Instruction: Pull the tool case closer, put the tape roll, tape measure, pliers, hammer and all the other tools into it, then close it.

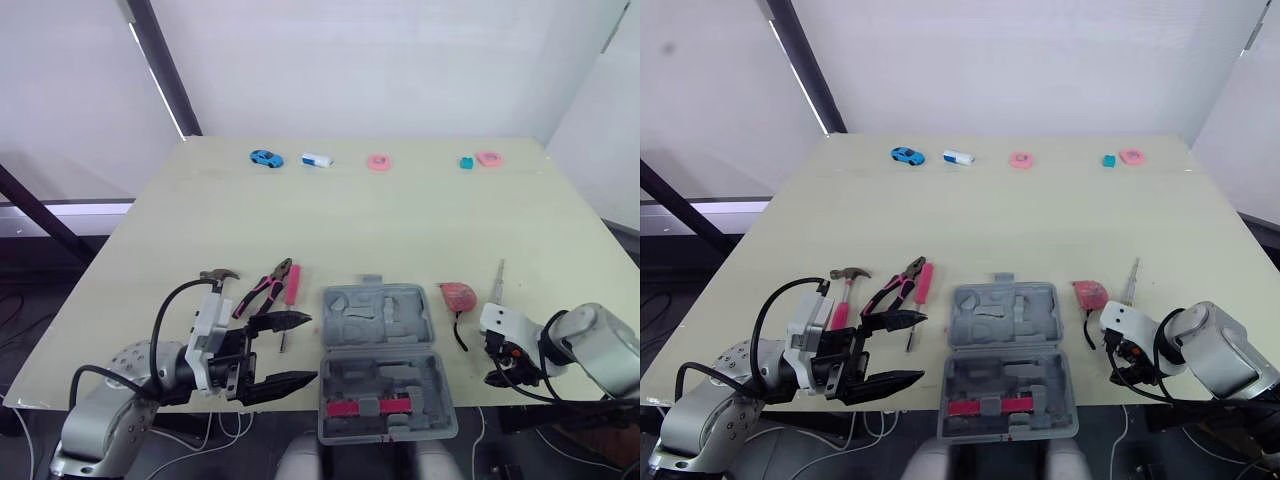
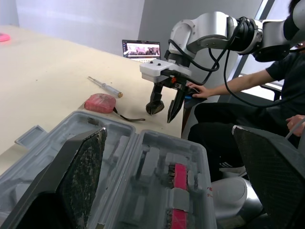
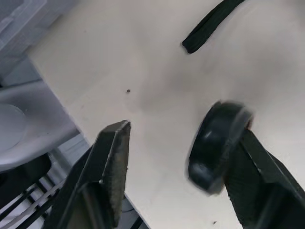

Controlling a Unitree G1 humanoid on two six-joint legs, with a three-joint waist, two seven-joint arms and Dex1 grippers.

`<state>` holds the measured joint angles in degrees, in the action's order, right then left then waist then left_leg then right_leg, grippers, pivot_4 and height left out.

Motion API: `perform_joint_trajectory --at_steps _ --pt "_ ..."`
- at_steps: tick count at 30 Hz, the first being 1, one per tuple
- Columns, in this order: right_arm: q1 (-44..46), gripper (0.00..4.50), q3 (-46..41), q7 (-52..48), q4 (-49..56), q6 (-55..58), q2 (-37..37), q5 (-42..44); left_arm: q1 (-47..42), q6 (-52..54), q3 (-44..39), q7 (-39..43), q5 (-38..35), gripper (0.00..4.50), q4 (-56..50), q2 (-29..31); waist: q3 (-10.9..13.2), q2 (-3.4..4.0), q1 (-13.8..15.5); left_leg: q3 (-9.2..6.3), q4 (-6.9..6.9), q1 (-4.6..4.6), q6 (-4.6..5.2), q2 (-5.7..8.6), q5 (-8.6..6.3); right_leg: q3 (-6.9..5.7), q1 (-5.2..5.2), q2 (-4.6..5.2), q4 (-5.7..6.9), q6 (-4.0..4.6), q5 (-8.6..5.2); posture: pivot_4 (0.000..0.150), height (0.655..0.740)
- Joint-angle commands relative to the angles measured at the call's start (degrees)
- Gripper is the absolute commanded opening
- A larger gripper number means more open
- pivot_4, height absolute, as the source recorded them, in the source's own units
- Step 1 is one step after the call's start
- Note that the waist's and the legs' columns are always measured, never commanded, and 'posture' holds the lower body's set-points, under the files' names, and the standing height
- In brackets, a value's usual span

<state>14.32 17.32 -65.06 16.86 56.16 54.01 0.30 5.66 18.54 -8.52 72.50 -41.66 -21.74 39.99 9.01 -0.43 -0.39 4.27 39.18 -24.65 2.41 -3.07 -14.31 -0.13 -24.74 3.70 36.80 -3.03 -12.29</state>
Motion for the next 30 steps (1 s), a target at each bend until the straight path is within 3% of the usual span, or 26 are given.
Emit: perform_joint_trajectory --at_steps 1,12,20,23,27,30 --pt "-1.3 2.6 -3.3 3.3 3.0 0.8 -0.9 1.9 -0.2 -0.8 -0.4 0.5 0.0 4.5 -0.4 0.5 0.0 -0.03 0.0 0.0 0.0 0.0 0.0 0.0 0.0 0.0 0.0 0.0 0.0 0.0 0.0 0.15 0.74" --pt "-7.7 2.6 -6.9 8.2 10.1 2.0 1.3 6.1 -0.5 -1.0 -0.4 0.5 -0.1 4.5 -0.4 0.6 0.0 -0.05 0.1 -0.01 0.0 0.0 0.0 0.0 0.0 0.0 0.01 0.0 0.0 -0.01 0.0 0.15 0.74" --pt "-8.6 2.6 -4.3 12.9 7.9 -0.9 0.6 5.1 -0.9 -1.0 0.0 1.6 -0.3 4.5 -0.2 0.8 0.0 -0.07 0.1 -0.02 0.0 0.01 0.0 0.0 0.0 0.0 0.01 0.0 0.0 0.0 0.0 0.15 0.74" --pt "-8.0 1.77 -3.7 14.4 6.5 -2.7 0.5 4.2 -1.0 -1.0 -0.2 3.5 -0.7 4.5 0.1 1.6 0.0 -0.11 0.1 0.0 0.0 0.01 0.0 0.0 0.0 0.0 0.01 0.0 0.0 -0.01 -0.01 0.15 0.74" --pt "-7.4 0.06 -3.1 14.0 6.5 -3.6 1.2 4.5 -1.4 -1.7 -0.1 5.8 0.0 4.5 0.9 2.2 0.0 -0.11 0.0 -0.01 0.0 0.01 0.0 0.0 0.0 0.0 0.0 -0.01 0.0 -0.01 -0.01 0.15 0.74" --pt "-7.2 0.06 -2.5 13.8 6.2 -4.9 1.8 4.1 -1.8 -1.8 0.1 6.0 0.1 4.5 1.2 2.0 0.0 -0.12 0.1 -0.01 0.0 0.0 0.0 0.0 0.0 0.0 0.01 0.0 0.0 -0.01 -0.01 0.15 0.74"
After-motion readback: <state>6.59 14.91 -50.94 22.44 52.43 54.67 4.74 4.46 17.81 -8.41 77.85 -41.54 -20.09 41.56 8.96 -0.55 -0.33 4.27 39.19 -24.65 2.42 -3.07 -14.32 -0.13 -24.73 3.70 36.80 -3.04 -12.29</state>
